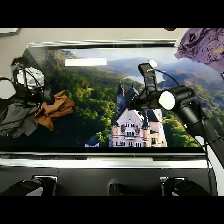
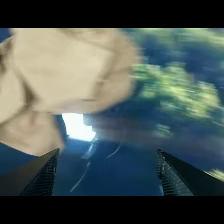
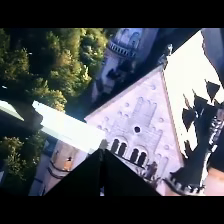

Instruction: Fold the clothes and pants, and hang the long-sleeved shirts on hangers.

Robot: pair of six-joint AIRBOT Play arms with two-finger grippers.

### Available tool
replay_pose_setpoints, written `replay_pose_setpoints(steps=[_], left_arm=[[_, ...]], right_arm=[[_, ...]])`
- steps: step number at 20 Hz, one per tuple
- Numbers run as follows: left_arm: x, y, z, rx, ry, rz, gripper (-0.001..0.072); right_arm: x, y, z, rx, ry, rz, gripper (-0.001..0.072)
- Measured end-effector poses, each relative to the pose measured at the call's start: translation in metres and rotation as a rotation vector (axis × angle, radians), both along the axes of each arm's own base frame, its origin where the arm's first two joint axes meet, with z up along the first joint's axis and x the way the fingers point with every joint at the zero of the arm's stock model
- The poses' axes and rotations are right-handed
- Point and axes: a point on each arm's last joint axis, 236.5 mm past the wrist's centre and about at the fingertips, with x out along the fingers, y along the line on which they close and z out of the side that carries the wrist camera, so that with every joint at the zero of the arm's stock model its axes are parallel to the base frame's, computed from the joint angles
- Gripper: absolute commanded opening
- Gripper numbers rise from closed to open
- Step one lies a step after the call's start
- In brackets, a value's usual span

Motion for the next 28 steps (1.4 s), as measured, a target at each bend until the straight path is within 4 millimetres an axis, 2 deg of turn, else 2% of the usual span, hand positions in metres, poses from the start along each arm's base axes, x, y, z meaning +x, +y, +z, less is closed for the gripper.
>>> replay_pose_setpoints(steps=[4,9,10,11,12,14,16,19,21,22,24,28], left_arm=[[0.02,0.043,-0.063,0.026,0.098,0.104,0.072],[0.039,0.062,-0.131,0.015,0.179,0.151,0.0715],[0.041,0.063,-0.143,0.011,0.194,0.154,0.0529],[0.043,0.063,-0.152,0.007,0.205,0.157,0.0216],[0.044,0.064,-0.159,0.005,0.211,0.158,0.0022],[0.048,0.059,-0.165,-0.018,0.211,0.156,0.0018],[0.054,0.045,-0.163,-0.063,0.196,0.116,0.0018],[0.067,0.0,-0.138,-0.172,0.133,0.02,0.0018],[0.071,-0.049,-0.111,-0.258,0.08,-0.07,0.0018],[0.071,-0.078,-0.097,-0.304,0.054,-0.122,0.0018],[0.061,-0.14,-0.074,-0.384,0.023,-0.232,0.0018],[0.019,-0.262,-0.048,-0.522,0.0,-0.429,0.0019]], right_arm=[[0.0,0.0,0.0,0.001,0.001,0.0,0.0028],[-0.001,0.0,0.0,0.002,0.003,0.0,0.0028],[-0.001,0.0,0.0,0.001,0.004,0.001,0.0028],[-0.001,0.0,0.0,0.002,0.004,0.001,0.0028],[-0.001,0.0,0.0,0.001,0.004,0.0,0.0028],[-0.001,0.0,0.0,0.001,0.004,0.0,0.0028],[-0.001,0.0,0.0,0.003,0.005,-0.003,0.0028],[-0.003,-0.001,0.003,0.011,0.009,-0.018,0.0028],[-0.007,-0.005,0.008,0.003,0.005,-0.023,0.0029],[-0.01,-0.01,0.011,-0.011,0.003,-0.028,0.0031],[-0.017,-0.028,0.019,-0.061,-0.006,-0.053,0.0086],[-0.038,-0.083,0.041,-0.218,-0.034,-0.134,0.0086]])
